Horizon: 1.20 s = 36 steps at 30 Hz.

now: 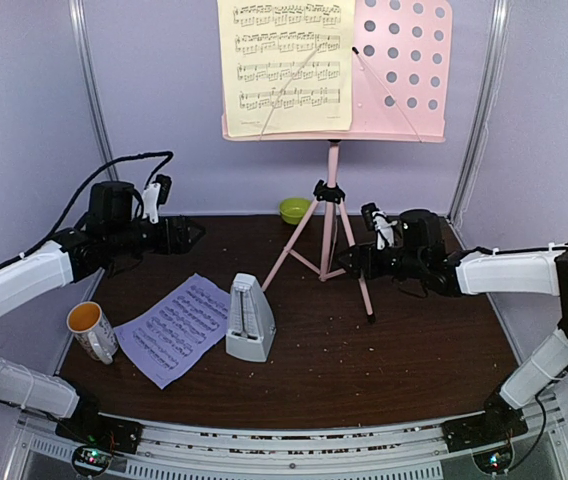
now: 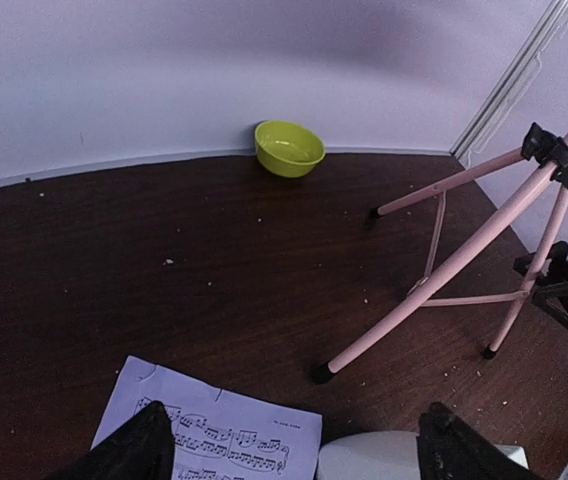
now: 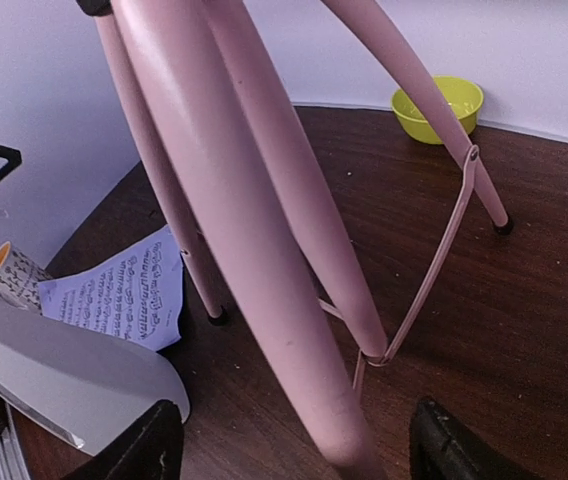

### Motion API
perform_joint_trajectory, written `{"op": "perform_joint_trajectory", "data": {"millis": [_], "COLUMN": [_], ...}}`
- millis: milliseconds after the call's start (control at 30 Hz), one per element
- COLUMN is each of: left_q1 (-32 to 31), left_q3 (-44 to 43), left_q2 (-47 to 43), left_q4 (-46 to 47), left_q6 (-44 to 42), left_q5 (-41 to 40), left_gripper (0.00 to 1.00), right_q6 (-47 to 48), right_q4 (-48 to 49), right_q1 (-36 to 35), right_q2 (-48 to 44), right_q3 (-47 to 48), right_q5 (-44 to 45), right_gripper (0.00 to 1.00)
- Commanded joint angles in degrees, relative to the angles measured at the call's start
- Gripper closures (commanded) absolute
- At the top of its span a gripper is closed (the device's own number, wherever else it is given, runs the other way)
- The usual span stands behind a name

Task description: Set up the instrument practice props

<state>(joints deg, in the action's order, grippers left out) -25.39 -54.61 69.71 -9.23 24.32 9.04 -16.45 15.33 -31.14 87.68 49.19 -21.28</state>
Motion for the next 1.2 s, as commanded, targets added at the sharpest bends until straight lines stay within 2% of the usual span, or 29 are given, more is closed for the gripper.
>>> {"op": "perform_joint_trajectory", "data": {"millis": [0,300,600,700,900,1167], "left_q1": [2.38,6.3,8.97,10.12,14.49,17.32], "left_q3": [1.19,3.39,2.95,1.76,0.03,-3.37], "left_q2": [-0.31,0.48,1.68,3.05,6.39,13.83], "left_q4": [-3.9,-11.28,-19.37,-24.08,-33.75,-39.64], "left_q6": [3.03,7.04,8.67,8.41,6.29,-1.46], "left_q5": [-1.22,-5.05,-8.79,-10.31,-11.12,-12.74], "left_gripper": [0.13,0.09,0.02,0.02,0.02,0.02], "right_q6": [-4.28,-7.95,-9.7,-9.84,-7.61,-6.49], "right_q4": [6.32,10.87,12.61,12.46,7.09,5.57], "right_q1": [0.11,-1.67,-3.57,-3.64,-2.85,-2.03], "right_q2": [-1.32,-3.13,-5.67,-7.23,-12.16,-15.63], "right_q3": [-2.43,-6.97,-9.79,-10.58,-10.06,-9.13], "right_q5": [-4.42,-7.08,-7.37,-5.81,-0.66,-0.72], "right_gripper": [0.24,0.36,0.38,0.34,0.19,0.12]}}
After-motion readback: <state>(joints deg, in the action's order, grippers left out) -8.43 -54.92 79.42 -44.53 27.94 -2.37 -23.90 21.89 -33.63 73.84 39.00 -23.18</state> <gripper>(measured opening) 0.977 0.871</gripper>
